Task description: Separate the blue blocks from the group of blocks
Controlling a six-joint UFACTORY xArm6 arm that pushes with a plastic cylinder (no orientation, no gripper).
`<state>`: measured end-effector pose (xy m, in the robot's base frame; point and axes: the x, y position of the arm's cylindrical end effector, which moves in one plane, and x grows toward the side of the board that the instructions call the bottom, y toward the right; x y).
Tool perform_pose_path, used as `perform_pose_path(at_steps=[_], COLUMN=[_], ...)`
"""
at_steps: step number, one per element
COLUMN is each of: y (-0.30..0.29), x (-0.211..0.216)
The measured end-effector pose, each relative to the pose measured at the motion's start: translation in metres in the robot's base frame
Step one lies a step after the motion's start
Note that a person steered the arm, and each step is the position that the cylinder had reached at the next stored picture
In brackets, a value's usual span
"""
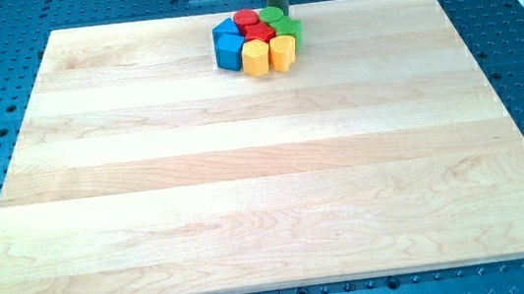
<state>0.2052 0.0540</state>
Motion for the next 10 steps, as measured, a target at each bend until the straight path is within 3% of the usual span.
perform_pose_path(at_steps=[6,7,9,10], y=[-0.046,-0.058,-0.047,-0.072], x=[-0.007,0.038,0.027,0.029])
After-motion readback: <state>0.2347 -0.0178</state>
